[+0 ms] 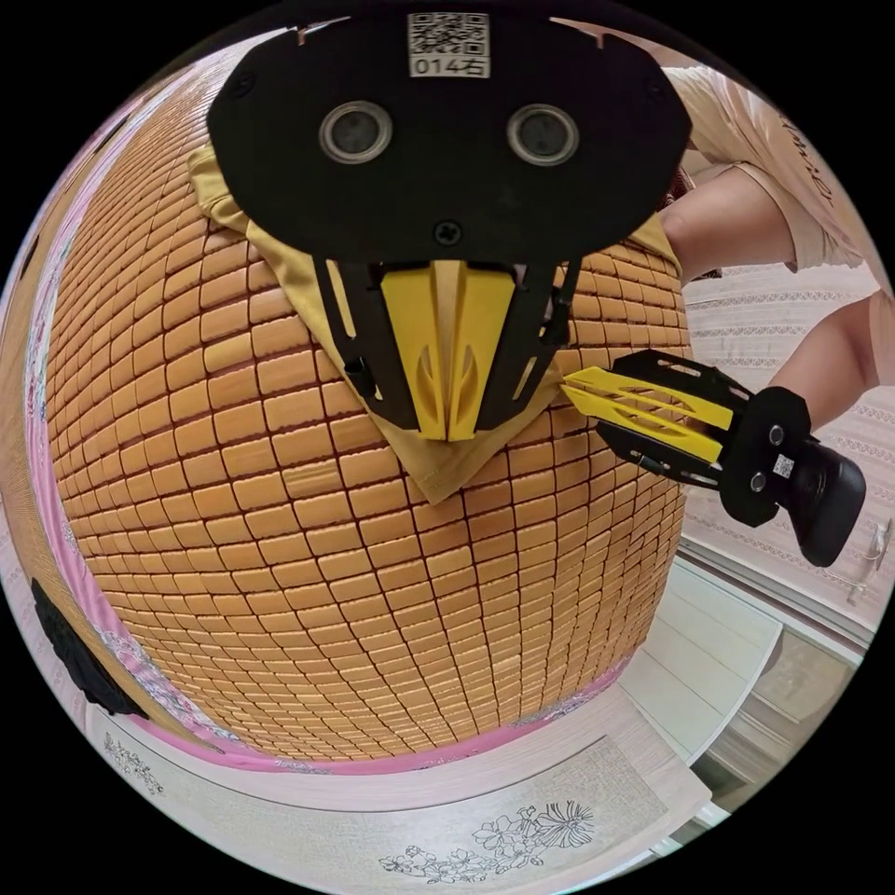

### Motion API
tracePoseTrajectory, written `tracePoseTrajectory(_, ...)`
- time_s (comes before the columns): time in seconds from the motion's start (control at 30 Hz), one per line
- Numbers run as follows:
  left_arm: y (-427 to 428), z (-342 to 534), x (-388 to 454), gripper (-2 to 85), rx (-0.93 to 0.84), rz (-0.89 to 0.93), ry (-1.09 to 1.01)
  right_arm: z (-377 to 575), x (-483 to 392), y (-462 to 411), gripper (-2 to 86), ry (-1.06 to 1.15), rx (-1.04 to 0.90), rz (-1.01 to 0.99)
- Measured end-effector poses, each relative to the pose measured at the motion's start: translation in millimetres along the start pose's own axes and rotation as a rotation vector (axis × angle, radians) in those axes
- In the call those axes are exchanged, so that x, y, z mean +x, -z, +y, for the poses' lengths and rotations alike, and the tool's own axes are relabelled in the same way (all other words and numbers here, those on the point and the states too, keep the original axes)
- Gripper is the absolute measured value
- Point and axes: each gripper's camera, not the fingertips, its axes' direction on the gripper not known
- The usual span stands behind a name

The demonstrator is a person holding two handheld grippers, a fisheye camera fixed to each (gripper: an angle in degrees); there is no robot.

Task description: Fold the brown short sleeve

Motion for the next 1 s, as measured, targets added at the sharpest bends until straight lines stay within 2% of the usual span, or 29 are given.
tracePoseTrajectory(0.13,12.6,5.9,-0.1,0.7,0.016,-0.032,0.029,9.2,4.0,3.0,-0.8,-0.012,0.01,0.002)
tracePoseTrajectory(0.27,17.3,0.2,2.4,6.3,0.06,-0.043,0.125,18.3,-0.2,17.8,-0.2,-0.016,0.074,0.013)
tracePoseTrajectory(0.43,-1.0,-15.7,10.7,8.6,0.109,-0.082,0.336,18.1,-4.4,7.9,6.7,-0.023,0.044,0.08)
tracePoseTrajectory(0.57,-17.8,-25.8,18.8,6.0,0.06,-0.104,0.406,20.4,-0.6,-5.5,7.0,-0.051,0.024,0.079)
tracePoseTrajectory(0.63,-21.8,-29.9,23.8,2.6,0.07,-0.13,0.398,27.5,0.3,-7.1,3.2,-0.065,0.036,0.144)
tracePoseTrajectory(0.77,-24.7,-34.6,31.5,-0.4,0.089,-0.123,0.426,45.8,10.1,-4.0,0.9,-0.091,0.074,0.093)
tracePoseTrajectory(0.87,-17.4,-40.9,48.9,-0.8,0.144,-0.134,0.393,74.2,19.6,18.3,0.3,-0.129,0.172,0.052)
tracePoseTrajectory(1.0,4.1,-59.2,98.9,-0.9,0.236,-0.138,0.229,159.9,31.4,92.1,0.5,-0.202,0.441,0.0)
